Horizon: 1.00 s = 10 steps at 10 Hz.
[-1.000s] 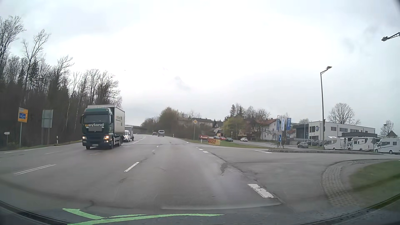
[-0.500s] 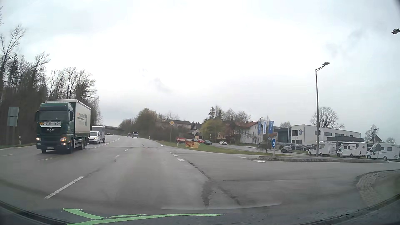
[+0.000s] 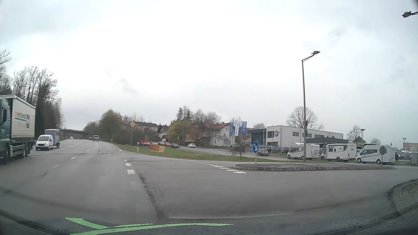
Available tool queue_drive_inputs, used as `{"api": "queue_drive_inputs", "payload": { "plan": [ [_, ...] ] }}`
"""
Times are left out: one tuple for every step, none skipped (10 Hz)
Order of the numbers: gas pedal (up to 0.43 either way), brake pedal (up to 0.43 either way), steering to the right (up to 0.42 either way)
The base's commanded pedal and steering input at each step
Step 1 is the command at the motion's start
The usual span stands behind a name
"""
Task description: Follow the waypoints while adhering to traffic rules and regulations
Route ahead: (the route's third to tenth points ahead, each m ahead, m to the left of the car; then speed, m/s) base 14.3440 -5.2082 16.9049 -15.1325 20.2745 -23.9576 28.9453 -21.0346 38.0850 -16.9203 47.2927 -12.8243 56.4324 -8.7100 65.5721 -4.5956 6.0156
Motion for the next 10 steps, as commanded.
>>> {"api": "queue_drive_inputs", "payload": {
  "plan": [
    [0.000, 0.165, 0.291],
    [0.000, 0.159, 0.303],
    [0.000, 0.152, 0.313],
    [0.000, 0.140, 0.320],
    [0.000, 0.116, 0.329],
    [0.000, 0.098, 0.334],
    [0.000, 0.085, 0.338],
    [0.000, 0.085, 0.344],
    [0.000, 0.073, 0.355],
    [0.000, 0.061, 0.372]
  ]
}}
